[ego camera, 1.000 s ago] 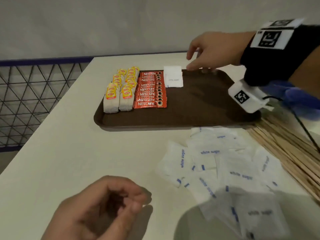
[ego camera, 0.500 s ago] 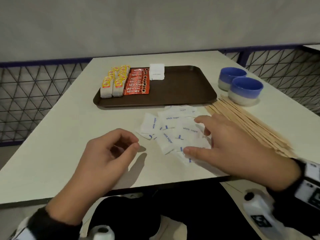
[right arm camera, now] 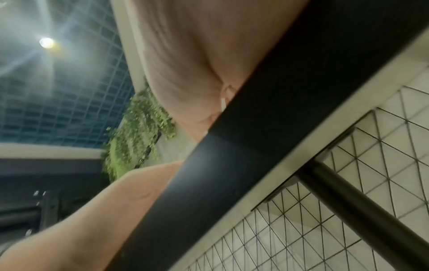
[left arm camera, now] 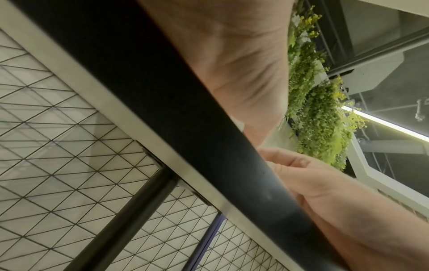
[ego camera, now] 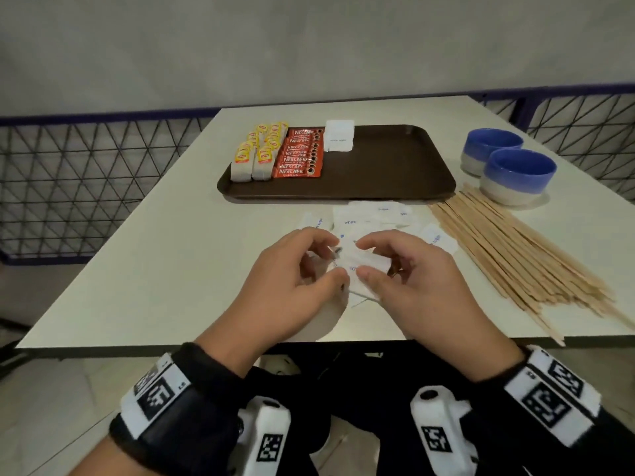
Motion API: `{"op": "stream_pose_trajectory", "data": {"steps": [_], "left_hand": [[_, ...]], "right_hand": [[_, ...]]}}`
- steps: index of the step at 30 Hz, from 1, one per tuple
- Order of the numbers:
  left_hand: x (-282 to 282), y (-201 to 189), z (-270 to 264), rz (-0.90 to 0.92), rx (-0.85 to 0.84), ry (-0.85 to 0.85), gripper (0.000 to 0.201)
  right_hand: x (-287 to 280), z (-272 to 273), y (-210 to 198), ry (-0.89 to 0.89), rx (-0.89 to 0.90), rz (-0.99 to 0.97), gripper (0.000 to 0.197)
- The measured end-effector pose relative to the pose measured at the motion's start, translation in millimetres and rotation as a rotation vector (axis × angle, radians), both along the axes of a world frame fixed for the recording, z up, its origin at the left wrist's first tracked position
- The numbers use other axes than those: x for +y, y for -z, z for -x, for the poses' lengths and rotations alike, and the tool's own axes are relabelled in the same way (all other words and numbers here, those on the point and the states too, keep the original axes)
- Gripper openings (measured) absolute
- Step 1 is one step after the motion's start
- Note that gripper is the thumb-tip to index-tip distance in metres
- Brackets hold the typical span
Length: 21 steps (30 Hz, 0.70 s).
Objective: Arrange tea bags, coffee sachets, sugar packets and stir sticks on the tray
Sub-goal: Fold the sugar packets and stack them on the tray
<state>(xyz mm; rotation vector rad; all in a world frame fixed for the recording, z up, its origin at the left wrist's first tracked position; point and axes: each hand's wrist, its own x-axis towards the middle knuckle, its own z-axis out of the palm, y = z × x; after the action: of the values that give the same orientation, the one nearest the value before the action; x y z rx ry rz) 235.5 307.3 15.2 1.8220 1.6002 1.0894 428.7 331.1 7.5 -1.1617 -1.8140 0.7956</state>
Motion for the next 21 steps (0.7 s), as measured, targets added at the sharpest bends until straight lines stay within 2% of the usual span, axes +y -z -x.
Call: {"op": "stream_pose_trajectory", "data": {"steps": [4, 7, 9, 11, 13, 14, 17, 20, 21], "left_hand": [[0.7, -0.4, 1.5, 0.047, -0.166, 0.036, 0.02], [3.4, 0.2, 7.5, 0.053, -0.309, 0.014, 0.011], [3.7, 1.4, 11.7, 0.021, -0.353, -0.02, 0.01], [2.8, 0.6, 13.9, 0.007, -0.391, -0.037, 0.01], [2.5, -0.2, 14.9, 0.013, -0.422, -0.042, 0.01], [2.6, -0.3, 14.5, 0.015, -0.428, -0.043, 0.009], [3.1, 0.5, 14.0, 0.016, -0.426, -0.048, 0.004], [2.0, 0.0, 14.2, 0.014, -0.43, -0.061, 0.001], [1.7, -0.3, 14.4, 0.014, -0.434, -0.074, 0.001]], "right_hand": [[3.0, 1.6, -1.9, -0.063, 0.18, 0.093, 0.026], [5.9, 3.7, -2.6, 0.045, 0.17, -0.019, 0.02], [11.5, 0.2, -2.8, 0.227, -0.006, -0.177, 0.018], [15.9, -1.6, -2.6, 0.361, -0.239, -0.242, 0.034], [17.4, 1.4, 0.5, 0.395, -0.426, -0.249, 0.052], [17.5, 3.6, 2.1, 0.396, -0.493, -0.272, 0.054], [15.8, 5.5, 3.0, 0.37, -0.549, -0.298, 0.041], [16.0, 2.7, 0.6, 0.301, -0.429, -0.231, 0.012], [16.4, 1.7, 0.3, 0.284, -0.388, -0.199, 0.014]]}}
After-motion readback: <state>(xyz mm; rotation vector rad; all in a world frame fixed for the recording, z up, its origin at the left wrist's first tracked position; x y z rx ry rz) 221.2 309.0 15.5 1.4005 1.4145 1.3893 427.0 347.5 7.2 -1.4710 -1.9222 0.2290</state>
